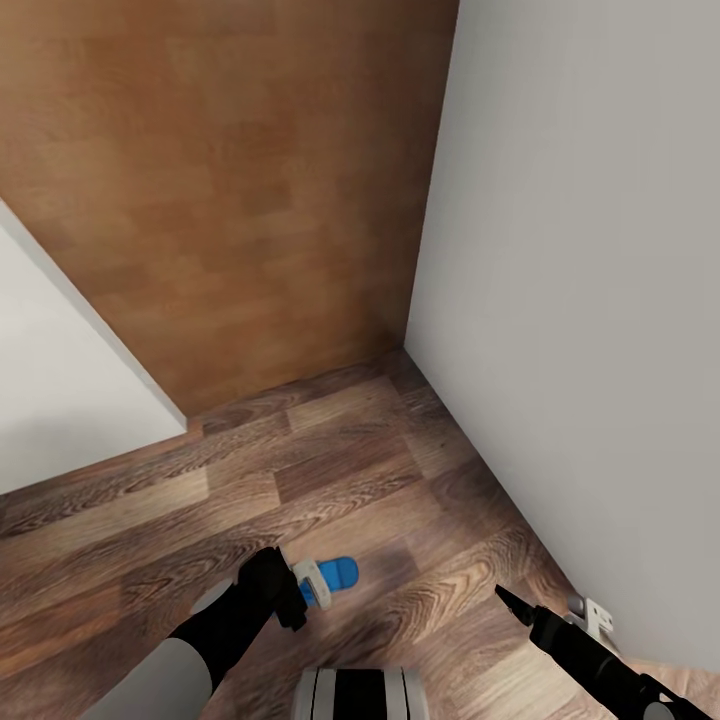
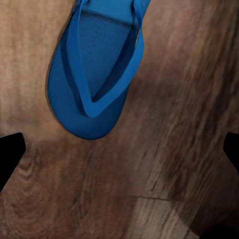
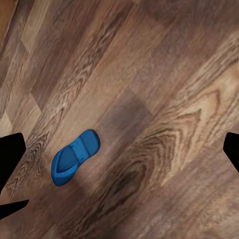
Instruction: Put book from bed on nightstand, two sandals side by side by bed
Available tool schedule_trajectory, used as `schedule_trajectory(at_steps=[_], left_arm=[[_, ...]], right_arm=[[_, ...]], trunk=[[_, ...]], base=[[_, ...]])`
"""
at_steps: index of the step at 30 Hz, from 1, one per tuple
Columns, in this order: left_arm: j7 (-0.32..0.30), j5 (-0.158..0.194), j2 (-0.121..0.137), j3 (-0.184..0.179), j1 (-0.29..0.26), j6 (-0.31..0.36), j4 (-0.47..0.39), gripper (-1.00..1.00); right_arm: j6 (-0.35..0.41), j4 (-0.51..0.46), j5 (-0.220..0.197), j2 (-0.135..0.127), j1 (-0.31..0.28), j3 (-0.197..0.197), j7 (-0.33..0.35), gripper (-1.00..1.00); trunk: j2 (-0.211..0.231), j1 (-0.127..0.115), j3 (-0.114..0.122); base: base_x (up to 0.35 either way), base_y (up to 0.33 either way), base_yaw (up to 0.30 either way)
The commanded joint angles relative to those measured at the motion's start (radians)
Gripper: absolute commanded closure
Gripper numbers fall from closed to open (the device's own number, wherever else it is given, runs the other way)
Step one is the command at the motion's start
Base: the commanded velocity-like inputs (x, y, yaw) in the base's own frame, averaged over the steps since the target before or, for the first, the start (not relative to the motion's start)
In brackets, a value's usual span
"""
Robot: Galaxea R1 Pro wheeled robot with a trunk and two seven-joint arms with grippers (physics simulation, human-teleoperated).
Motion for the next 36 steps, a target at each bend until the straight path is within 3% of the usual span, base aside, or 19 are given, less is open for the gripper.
schedule_trajectory(at_steps=[1, 27, 32, 36], left_arm=[[-0.009, -0.011, 0.0, -0.001, 0.0, 0.002, -0.001, -1.0], [-0.006, -0.01, 0.0, 0.001, 0.0, 0.0, -0.002, -1.0], [-0.006, -0.01, -0.001, 0.002, 0.0, 0.001, -0.003, -1.0], [-0.002, -0.01, -0.007, 0.002, 0.0, 0.002, -0.004, -1.0]], right_arm=[[0.008, 0.0, -0.005, 0.0, -0.001, -0.001, 0.001, -1.0], [0.008, -0.002, -0.005, -0.001, -0.001, -0.001, 0.001, -1.0], [0.008, -0.002, -0.005, -0.001, -0.001, -0.001, 0.001, -1.0], [0.008, -0.002, -0.005, -0.001, -0.001, -0.002, 0.001, -1.0]], trunk=[[0.0, 0.0, -0.001], [0.0, 0.0, -0.001], [-0.001, 0.002, -0.02], [-0.001, 0.002, -0.02]], base=[[0.23, 0.0, 0.0], [0.068, 0.0, 0.0], [0.0, 0.0, 0.0], [0.0, 0.0, 0.0]])
